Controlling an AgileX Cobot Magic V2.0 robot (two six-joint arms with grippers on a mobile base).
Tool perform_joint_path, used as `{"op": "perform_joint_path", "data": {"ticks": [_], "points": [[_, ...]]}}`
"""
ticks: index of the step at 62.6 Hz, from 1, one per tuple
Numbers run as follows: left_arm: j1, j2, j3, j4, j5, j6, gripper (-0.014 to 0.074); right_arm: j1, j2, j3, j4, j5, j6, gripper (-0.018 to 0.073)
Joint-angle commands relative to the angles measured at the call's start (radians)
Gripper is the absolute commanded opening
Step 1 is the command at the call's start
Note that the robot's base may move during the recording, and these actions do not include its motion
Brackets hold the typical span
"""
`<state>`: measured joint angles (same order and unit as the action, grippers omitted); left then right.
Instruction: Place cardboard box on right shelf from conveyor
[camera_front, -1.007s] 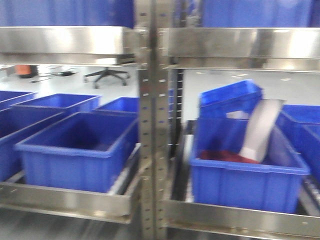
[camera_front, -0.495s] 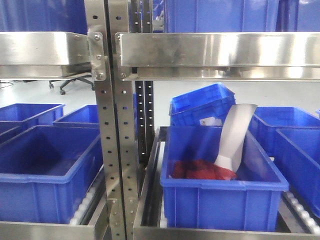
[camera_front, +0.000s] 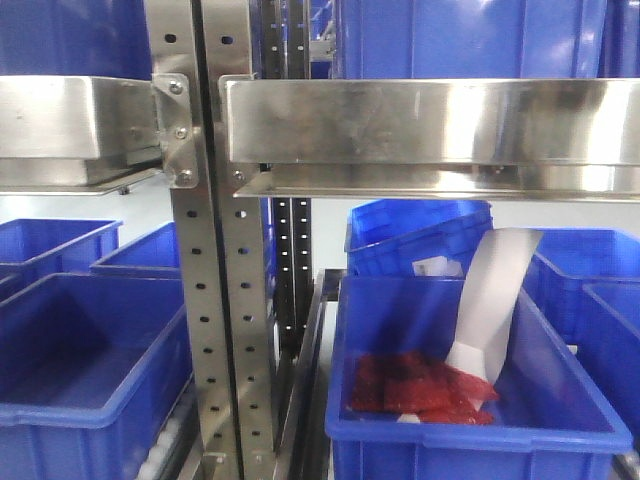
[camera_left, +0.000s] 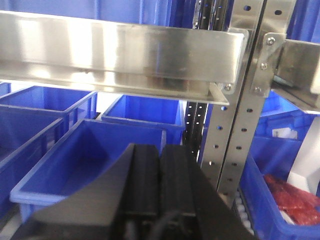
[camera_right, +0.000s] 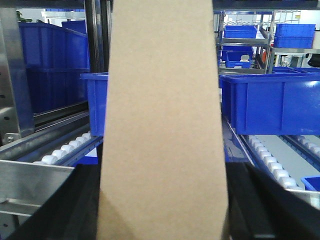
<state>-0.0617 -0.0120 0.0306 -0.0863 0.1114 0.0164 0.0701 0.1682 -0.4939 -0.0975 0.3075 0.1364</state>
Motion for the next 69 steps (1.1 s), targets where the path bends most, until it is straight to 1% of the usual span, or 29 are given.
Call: {"op": "perform_joint_path", "data": {"ticks": [1, 69], "points": [[-0.001, -0.008, -0.003, -0.005, -0.081, -0.005, -0.0119, -0.005, 0.013, -0.032, -0.014, -0.112, -0.007, 0.0281], [-0.001, -0.008, -0.003, -0.005, -0.081, -0.005, -0.0119, -0.005, 0.013, -0.032, -0.014, -0.112, -0.007, 0.0281]]}}
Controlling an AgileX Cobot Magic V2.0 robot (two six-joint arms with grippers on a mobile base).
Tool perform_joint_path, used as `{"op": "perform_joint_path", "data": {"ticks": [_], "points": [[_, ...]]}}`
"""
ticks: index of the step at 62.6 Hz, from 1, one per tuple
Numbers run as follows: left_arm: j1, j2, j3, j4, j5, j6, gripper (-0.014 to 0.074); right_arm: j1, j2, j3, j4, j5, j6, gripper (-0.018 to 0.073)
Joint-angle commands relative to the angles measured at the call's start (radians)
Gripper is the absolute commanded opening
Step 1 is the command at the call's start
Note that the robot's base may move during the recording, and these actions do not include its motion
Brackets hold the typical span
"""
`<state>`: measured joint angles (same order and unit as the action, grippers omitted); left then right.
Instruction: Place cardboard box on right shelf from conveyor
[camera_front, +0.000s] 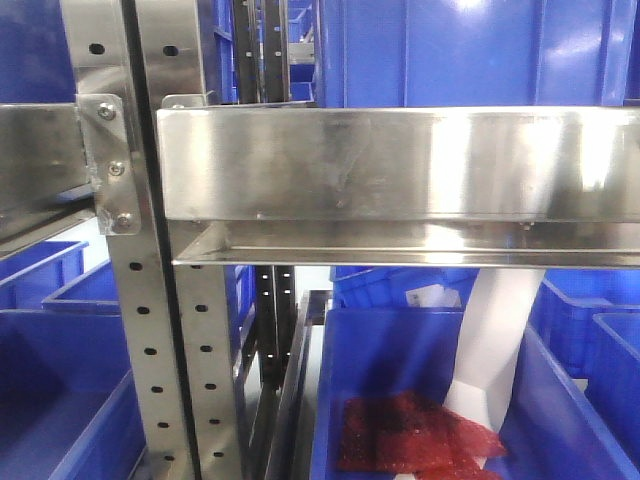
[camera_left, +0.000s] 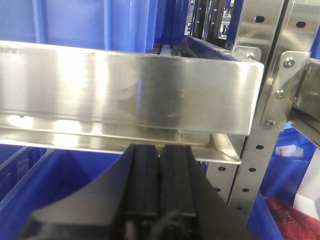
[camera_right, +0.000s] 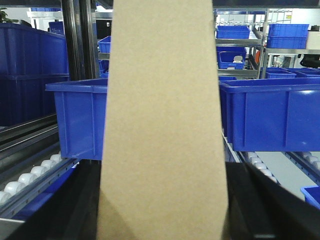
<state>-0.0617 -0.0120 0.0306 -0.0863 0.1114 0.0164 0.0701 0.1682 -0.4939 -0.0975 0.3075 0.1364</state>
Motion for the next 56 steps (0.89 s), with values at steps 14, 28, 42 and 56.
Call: {"op": "perform_joint_path", "data": {"ticks": [14, 28, 42, 56], "points": [[-0.001, -0.008, -0.003, -0.005, -0.081, -0.005, -0.0119, -0.005, 0.015, -0.032, -0.015, -0.082, -0.007, 0.0281], [-0.001, -0.008, -0.003, -0.005, -0.081, -0.005, -0.0119, 0.002, 0.168, -0.151, -0.165, 0.009, -0.007, 0.0281], [-0.001, -0.008, -0.003, -0.005, -0.081, -0.005, -0.0119, 0.129, 0.467, -0.361, -0.444, 0.035, -0.007, 0.0281], [-0.001, -0.008, -0.003, -0.005, -0.081, -0.005, -0.0119, 0.304, 0.652, -0.443, -0.762, -0.005, -0.007, 0.0281]]}}
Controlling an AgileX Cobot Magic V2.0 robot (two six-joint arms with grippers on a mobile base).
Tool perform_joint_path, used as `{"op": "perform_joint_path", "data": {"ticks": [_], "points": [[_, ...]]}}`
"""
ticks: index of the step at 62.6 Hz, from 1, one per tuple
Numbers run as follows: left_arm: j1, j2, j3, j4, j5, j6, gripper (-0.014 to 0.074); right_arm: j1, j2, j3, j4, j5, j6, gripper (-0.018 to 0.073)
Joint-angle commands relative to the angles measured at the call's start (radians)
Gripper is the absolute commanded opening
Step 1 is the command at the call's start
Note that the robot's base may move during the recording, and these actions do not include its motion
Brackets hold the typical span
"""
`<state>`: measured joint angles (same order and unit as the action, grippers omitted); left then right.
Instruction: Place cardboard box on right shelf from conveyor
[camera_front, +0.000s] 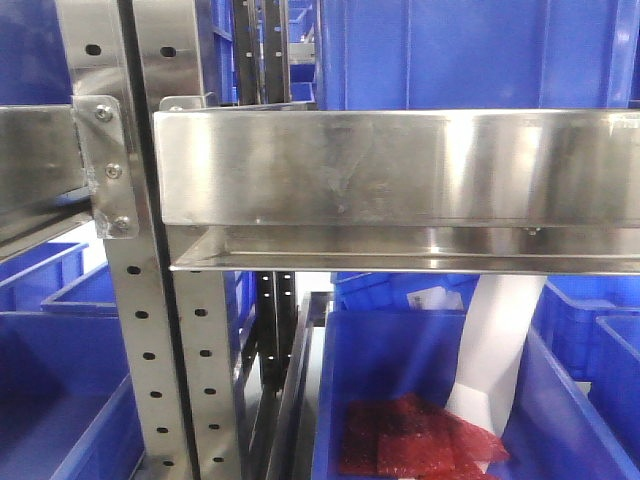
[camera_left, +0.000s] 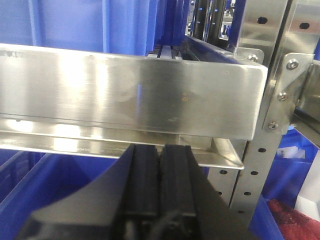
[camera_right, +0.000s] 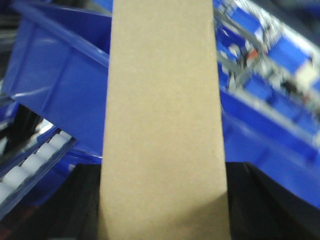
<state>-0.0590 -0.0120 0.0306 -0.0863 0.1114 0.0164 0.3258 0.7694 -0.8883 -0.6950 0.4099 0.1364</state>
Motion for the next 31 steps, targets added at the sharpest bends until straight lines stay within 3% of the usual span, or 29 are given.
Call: {"op": "perform_joint_path", "data": {"ticks": [1, 10, 31], "points": [[-0.003, -0.008, -0.003, -0.005, -0.081, -0.005, -0.0119, 0.055, 0.057, -0.047, -0.185, -0.11, -0.007, 0.0281], [-0.003, -0.008, -0.003, -0.005, -0.081, -0.005, -0.0119, 0.066, 0.118, -0.046, -0.308, -0.119, -0.007, 0.0281], [-0.003, -0.008, -0.003, -0.005, -0.081, -0.005, -0.0119, 0.047, 0.187, 0.0, -0.315, -0.293, -0.008, 0.0281]]}}
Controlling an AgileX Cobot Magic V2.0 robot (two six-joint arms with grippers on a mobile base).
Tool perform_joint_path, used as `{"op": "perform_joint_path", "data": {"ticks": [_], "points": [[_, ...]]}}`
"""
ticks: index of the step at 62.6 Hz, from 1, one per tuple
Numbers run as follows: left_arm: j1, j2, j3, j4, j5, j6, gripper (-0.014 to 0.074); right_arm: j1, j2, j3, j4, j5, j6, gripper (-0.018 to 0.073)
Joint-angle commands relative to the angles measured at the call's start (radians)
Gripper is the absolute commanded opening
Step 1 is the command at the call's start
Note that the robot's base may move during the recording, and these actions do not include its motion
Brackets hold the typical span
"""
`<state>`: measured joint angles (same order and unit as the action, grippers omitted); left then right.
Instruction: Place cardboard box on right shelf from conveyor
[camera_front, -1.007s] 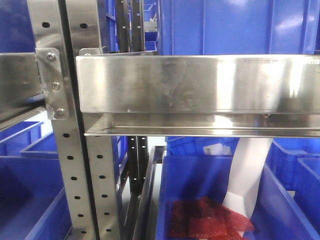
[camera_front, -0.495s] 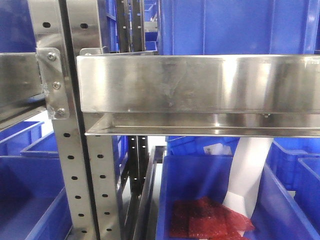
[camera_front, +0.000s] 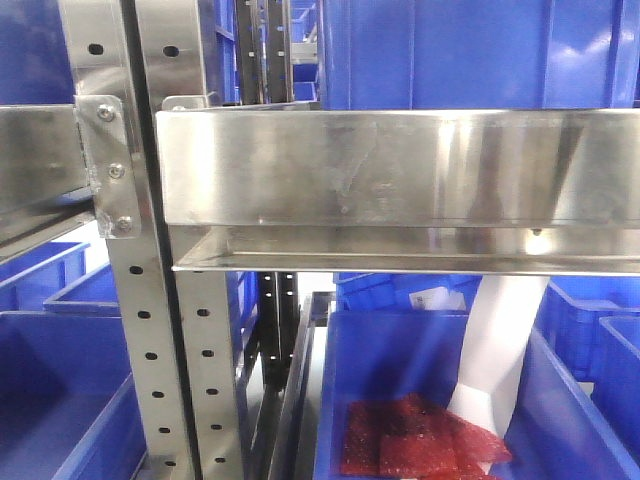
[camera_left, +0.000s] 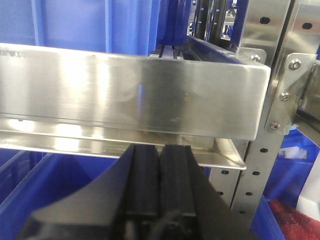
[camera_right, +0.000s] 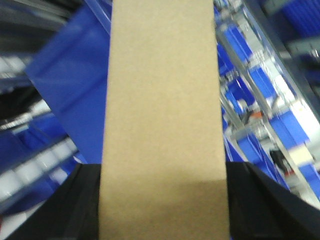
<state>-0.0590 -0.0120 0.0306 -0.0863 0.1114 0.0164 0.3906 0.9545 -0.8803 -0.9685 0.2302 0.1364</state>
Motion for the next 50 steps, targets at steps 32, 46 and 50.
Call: {"op": "perform_joint_path", "data": {"ticks": [32, 46, 50], "points": [[-0.003, -0.008, -0.003, -0.005, -0.081, -0.005, -0.0119, -0.151, 0.006, 0.135, -0.043, -0.23, -0.007, 0.0281], [-0.003, -0.008, -0.003, -0.005, -0.081, -0.005, -0.0119, -0.251, 0.006, 0.14, -0.098, -0.309, -0.007, 0.0281], [-0.003, -0.008, -0.003, -0.005, -0.081, -0.005, -0.0119, -0.289, 0.006, 0.14, -0.127, -0.36, -0.007, 0.0281]]}}
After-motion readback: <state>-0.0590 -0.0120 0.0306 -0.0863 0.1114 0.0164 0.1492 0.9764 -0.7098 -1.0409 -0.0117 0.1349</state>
